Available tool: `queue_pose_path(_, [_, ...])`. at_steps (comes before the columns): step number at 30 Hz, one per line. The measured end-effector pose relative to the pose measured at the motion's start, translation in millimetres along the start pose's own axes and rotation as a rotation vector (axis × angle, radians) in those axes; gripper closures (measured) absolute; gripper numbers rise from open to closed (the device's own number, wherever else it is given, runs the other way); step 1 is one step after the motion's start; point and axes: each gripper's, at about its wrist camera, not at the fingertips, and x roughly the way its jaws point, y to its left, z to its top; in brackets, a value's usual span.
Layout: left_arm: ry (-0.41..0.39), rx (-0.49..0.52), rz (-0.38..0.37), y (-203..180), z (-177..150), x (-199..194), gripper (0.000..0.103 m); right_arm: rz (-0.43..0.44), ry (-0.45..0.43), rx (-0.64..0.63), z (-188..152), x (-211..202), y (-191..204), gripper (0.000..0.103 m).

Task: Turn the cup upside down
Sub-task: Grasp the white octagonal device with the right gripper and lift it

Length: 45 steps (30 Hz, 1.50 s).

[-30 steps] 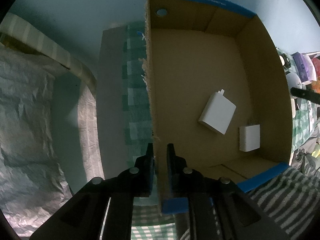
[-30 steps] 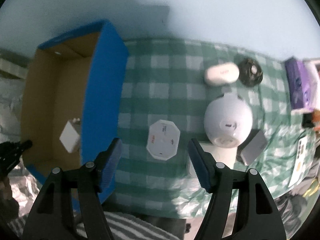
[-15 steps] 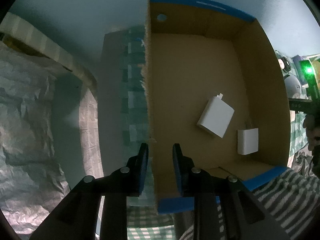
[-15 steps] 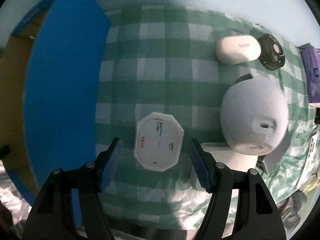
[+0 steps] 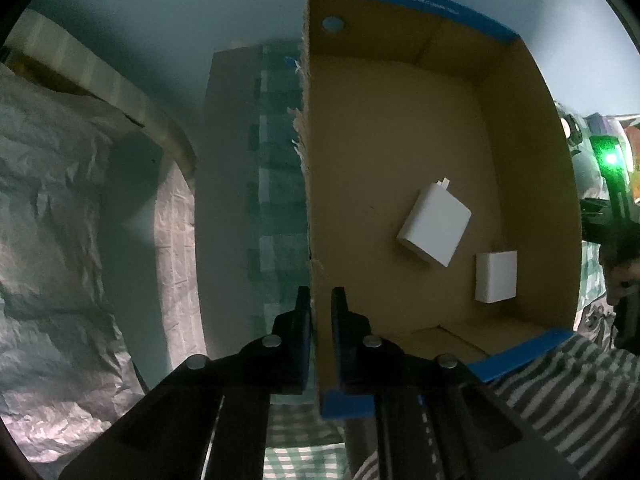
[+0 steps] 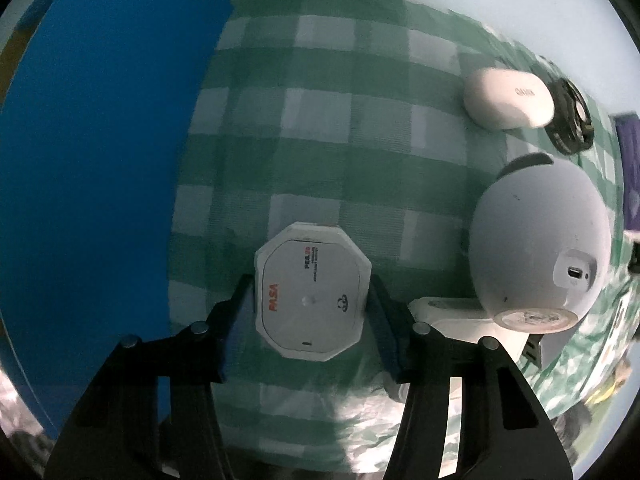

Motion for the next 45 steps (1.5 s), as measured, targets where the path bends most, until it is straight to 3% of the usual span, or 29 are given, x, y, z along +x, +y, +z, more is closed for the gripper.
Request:
queue_pose_path(6, [0.001,0.000,-0.004,1,-1,0,0.095,0.018,-0.013,-0.130,-16,2,20,0.049])
queue_pose_path(12, [0.007,0.007,0.010,-2,-1,3,0.095,0.035,-0.015,-0.035,-15,1,15,0.048])
queue_pose_path(17, [0.009,0.014,0.007,-1,-1,3,0.095,-0.021,-0.016,-0.061,-15,3,27,0.050])
queue_pose_path(26, [0.008,0.018,0.008,-1,-1,3,0.095,0.011,-0.030,-0.052,-41,-7,25,0.050])
queue_pose_path(39, [0.008,0.027,0.011,-3,0,3,0.095,0.042,-0.123,-0.076,-56,-90,34,0.050])
queue_pose_path(45, [0.007,0.032,0.011,-3,0,3,0.095,0.069,-0.167,-0.124,-25,-137,41,0.050])
